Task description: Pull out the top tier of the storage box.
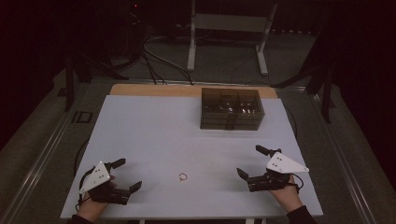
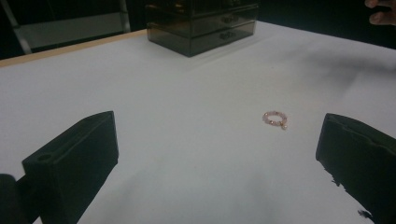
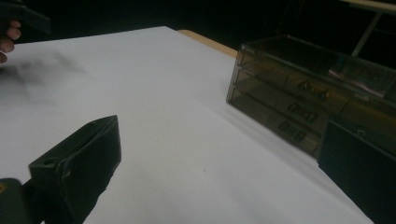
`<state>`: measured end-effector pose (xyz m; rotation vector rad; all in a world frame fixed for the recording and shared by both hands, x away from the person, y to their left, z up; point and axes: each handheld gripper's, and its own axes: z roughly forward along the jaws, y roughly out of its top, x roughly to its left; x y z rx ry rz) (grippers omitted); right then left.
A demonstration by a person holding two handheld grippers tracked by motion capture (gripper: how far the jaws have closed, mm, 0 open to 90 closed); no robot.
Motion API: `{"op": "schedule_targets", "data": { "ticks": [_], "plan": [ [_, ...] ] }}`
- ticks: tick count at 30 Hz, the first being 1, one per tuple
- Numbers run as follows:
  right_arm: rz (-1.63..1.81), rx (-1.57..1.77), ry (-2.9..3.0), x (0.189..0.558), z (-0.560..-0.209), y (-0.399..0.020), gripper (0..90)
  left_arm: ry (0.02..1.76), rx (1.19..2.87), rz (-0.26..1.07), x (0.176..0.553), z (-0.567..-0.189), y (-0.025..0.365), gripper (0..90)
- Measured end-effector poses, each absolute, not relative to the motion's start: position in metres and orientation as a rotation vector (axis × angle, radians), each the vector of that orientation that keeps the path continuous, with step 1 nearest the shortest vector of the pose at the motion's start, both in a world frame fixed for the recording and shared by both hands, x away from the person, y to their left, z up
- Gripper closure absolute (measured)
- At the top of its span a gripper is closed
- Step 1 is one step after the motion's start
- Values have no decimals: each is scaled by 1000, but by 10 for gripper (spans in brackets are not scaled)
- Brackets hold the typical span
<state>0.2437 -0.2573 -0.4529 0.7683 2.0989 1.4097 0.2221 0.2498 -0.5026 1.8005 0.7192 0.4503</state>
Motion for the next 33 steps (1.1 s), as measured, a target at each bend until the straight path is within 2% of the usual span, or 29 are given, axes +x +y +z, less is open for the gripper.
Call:
{"op": "schedule_targets", "data": {
  "ticks": [11, 33],
  "plan": [
    [1389, 698, 2093, 260, -438, -253, 0, 714, 1808, 444, 222, -503, 250, 0],
    [1242, 540, 2131, 293, -437, -242, 0, 713, 1807, 437, 222, -503, 250, 0]
  ]
}}
